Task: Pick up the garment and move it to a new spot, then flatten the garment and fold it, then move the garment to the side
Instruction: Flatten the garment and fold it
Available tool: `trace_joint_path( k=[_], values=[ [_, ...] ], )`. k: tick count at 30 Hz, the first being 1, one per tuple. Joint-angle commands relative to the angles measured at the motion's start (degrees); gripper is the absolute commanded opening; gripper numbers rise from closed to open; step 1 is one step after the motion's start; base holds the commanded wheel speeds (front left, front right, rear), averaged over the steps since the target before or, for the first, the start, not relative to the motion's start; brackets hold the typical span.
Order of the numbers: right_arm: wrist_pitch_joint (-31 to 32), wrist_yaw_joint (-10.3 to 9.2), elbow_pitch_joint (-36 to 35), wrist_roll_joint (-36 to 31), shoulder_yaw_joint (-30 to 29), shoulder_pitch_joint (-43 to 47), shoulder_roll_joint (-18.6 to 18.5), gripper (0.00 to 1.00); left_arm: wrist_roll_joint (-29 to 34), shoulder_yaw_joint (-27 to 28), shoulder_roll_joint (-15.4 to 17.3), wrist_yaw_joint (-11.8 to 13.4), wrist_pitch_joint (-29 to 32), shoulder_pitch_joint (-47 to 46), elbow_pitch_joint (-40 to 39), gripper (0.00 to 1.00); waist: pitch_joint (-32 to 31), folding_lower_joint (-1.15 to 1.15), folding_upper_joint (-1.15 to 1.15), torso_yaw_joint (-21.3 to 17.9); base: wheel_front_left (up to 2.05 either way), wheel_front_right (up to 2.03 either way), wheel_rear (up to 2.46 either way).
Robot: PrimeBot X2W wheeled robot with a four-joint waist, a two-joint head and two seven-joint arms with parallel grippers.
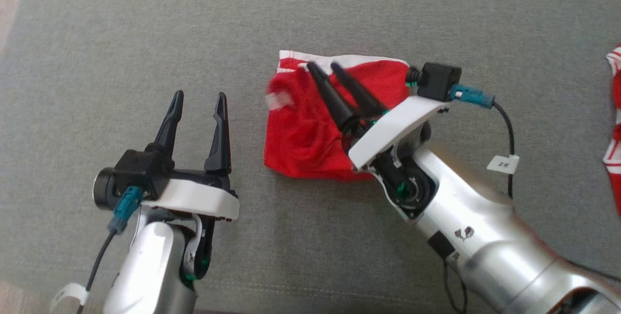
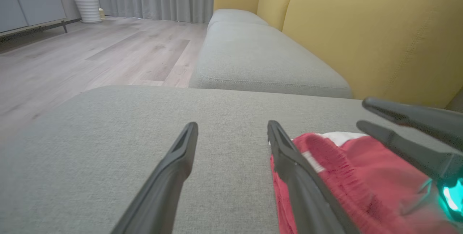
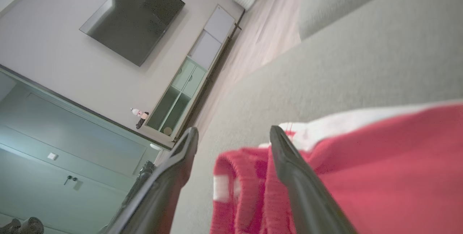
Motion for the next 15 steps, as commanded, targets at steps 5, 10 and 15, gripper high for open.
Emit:
trace_joint_path(
  k=[5,10,15],
  values=[
    [-9.38,0.39,-2.80,-8.88,-0.31,-2.82,-2.79,1.00,1.09,2.56,0.68,-0.43,-0.70,-1.44,-1.70,1.00,-0.52,0.00,0.00,-2.48,0.00,0.00,0.00],
    [-10.97,0.39,-3.79,-17.09,-7.84,0.57,-7.65,1.00,1.53,3.32,1.28,-0.39,-0.70,-0.95,-1.73,1.00,-1.30,0.00,0.00,-4.54,0.00,0.00,0.00],
    [-11.06,0.39,-8.42,-29.10,-20.93,8.75,-10.68,1.00,1.77,4.06,2.27,-0.33,-0.70,-0.22,-1.59,1.00,-2.29,0.00,0.00,-6.53,0.00,0.00,0.00]
  ],
)
